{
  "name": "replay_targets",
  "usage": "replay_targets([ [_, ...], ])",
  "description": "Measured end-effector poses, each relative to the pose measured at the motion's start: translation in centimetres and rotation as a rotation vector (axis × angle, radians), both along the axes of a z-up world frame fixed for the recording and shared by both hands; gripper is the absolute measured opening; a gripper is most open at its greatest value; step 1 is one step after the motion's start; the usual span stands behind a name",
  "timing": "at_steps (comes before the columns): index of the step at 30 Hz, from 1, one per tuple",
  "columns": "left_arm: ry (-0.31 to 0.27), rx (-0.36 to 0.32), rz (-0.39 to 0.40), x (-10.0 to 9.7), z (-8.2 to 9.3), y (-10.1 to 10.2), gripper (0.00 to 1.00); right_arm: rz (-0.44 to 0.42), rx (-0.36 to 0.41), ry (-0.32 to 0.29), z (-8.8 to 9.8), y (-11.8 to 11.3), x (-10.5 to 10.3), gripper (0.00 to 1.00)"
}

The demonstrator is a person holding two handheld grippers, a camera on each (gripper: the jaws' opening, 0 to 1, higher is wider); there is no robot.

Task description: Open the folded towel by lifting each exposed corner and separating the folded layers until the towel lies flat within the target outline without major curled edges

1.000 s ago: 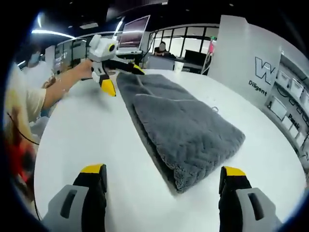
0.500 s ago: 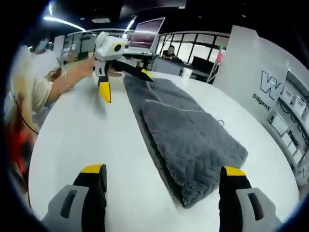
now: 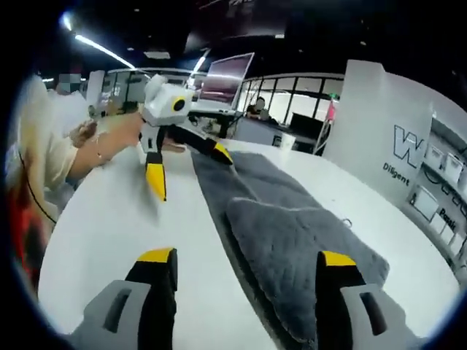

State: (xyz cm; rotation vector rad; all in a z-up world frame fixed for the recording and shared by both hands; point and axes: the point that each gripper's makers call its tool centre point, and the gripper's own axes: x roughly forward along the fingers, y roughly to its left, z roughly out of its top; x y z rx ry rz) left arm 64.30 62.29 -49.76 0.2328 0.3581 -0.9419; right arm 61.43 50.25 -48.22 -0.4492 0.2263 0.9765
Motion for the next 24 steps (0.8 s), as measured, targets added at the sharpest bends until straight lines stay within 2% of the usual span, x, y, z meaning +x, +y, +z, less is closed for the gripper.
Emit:
replay_targets([
  [1,-0.003,0.0,0.0,-0.1,0.1,0.1,0.99,0.011,0.015,-0.025,0.4,0.6,-0.2,0.67],
  [5,-0.011,-0.017,0.002,-0.1,0.5,0.0,0.99,0.015,0.047,-0.034,0.6,2.0,-0.2,0.47],
  [7,-0.004,-0.016,0.0,-0.1,0.4,0.0,0.99,0.006,0.029,-0.047,0.2,2.5,-0.1,0.4],
  [12,0.007,-0.013,0.007,0.0,0.1,0.2,0.99,-0.005,0.012,-0.071,-0.4,3.2,0.2,0.32],
  [16,0.012,-0.013,0.0,-0.2,0.1,0.1,0.99,-0.053,-0.025,-0.129,-0.6,3.4,1.0,0.23],
  [20,0.011,-0.011,-0.011,-0.3,0.1,-0.1,0.99,-0.053,-0.038,-0.144,-0.8,4.2,1.1,0.23],
  [24,0.016,-0.013,-0.011,-0.4,0.0,-0.2,0.99,-0.057,-0.093,-0.173,-1.4,4.8,1.4,0.22],
])
